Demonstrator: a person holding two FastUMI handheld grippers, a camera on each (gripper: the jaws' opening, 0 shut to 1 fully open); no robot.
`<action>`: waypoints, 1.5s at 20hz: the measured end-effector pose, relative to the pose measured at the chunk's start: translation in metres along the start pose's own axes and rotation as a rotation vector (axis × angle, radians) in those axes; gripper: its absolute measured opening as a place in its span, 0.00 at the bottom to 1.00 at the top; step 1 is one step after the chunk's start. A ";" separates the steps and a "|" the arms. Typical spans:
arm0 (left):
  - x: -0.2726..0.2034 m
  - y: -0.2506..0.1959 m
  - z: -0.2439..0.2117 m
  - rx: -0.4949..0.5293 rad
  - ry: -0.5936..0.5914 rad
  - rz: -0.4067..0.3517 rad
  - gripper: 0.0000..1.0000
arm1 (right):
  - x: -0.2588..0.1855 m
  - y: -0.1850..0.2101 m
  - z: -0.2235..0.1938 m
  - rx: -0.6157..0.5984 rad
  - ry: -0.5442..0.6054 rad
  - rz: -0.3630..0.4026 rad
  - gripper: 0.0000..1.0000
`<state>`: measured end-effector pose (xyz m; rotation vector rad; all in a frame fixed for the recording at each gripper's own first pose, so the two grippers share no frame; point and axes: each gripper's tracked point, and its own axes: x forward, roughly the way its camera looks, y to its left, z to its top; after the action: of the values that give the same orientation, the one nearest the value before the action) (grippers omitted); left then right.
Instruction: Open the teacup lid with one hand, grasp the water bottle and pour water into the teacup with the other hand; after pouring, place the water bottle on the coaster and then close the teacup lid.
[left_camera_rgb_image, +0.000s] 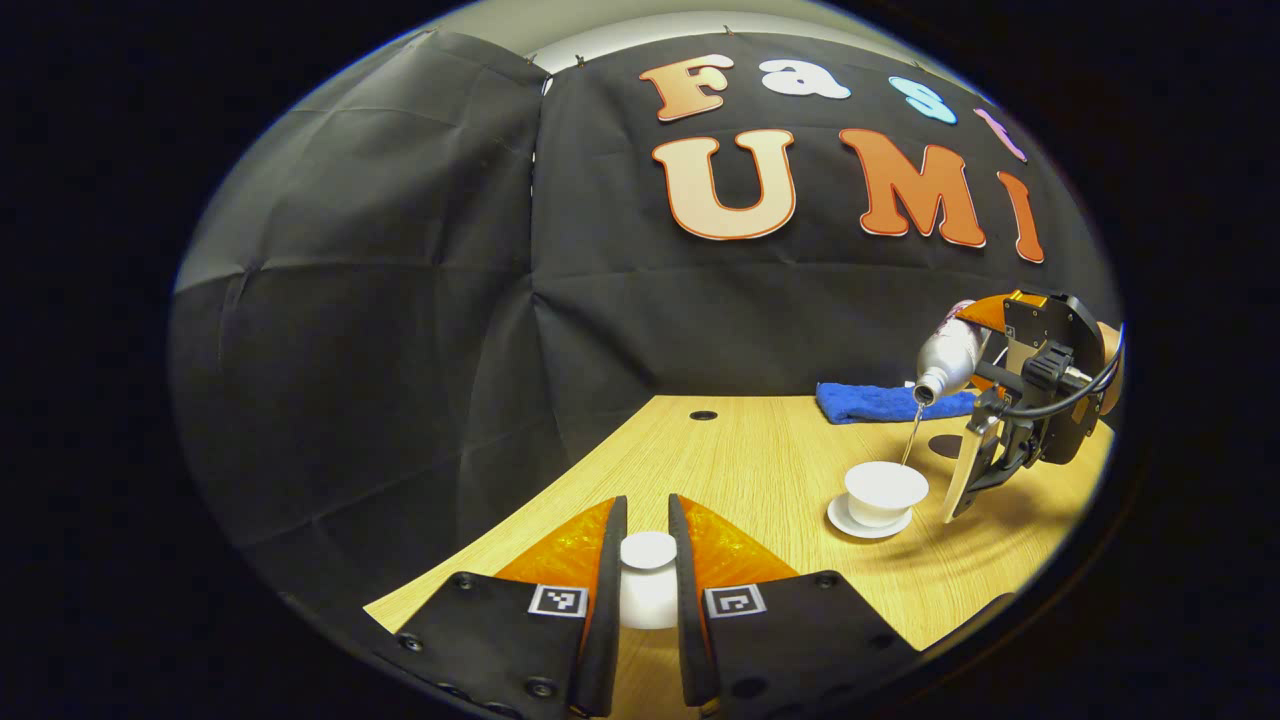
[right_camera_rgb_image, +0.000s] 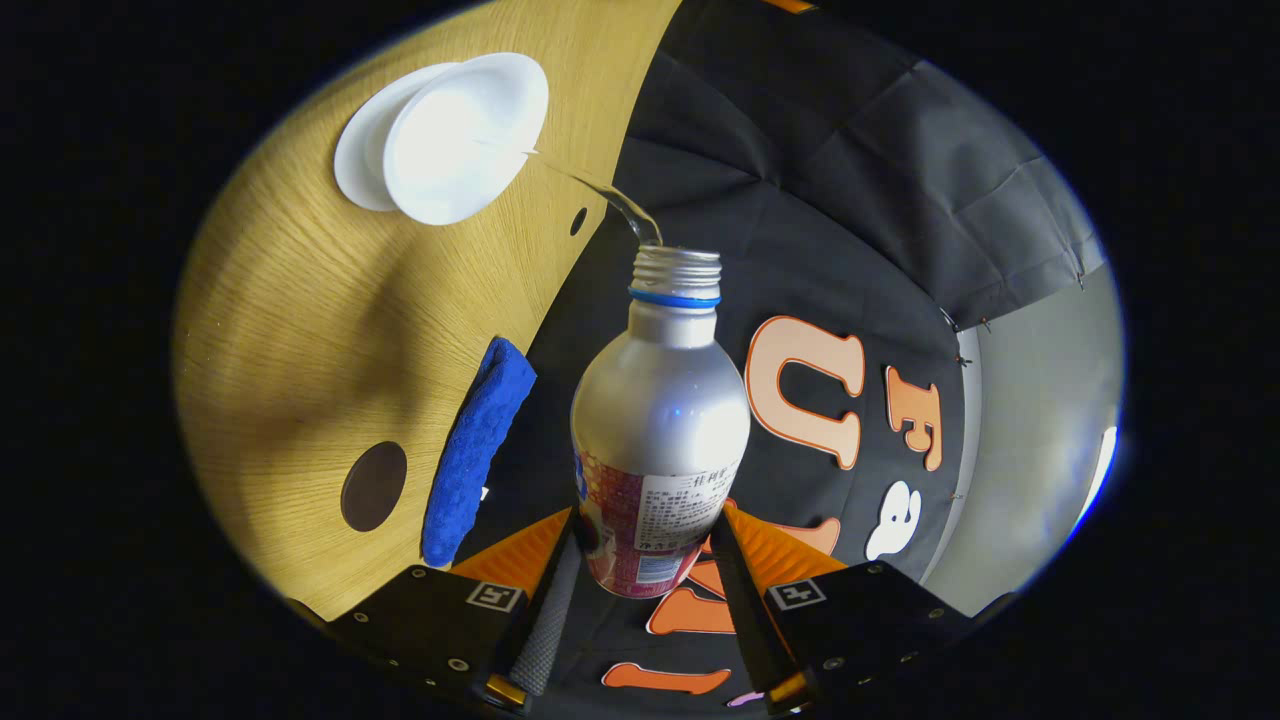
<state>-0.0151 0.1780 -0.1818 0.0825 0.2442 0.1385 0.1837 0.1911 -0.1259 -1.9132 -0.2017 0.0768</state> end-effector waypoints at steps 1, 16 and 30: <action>0.001 -0.001 -0.001 -0.004 0.000 -0.004 0.24 | 0.000 -0.001 0.001 -0.011 -0.003 -0.001 0.74; 0.001 0.001 0.004 0.005 -0.005 -0.014 0.29 | 0.008 -0.015 0.007 -0.113 -0.055 -0.030 0.74; -0.004 -0.007 0.006 0.012 -0.014 -0.023 0.29 | 0.016 -0.029 0.028 -0.260 -0.162 -0.093 0.74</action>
<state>-0.0162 0.1706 -0.1757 0.0923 0.2316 0.1138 0.1926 0.2294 -0.1072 -2.1539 -0.4271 0.1497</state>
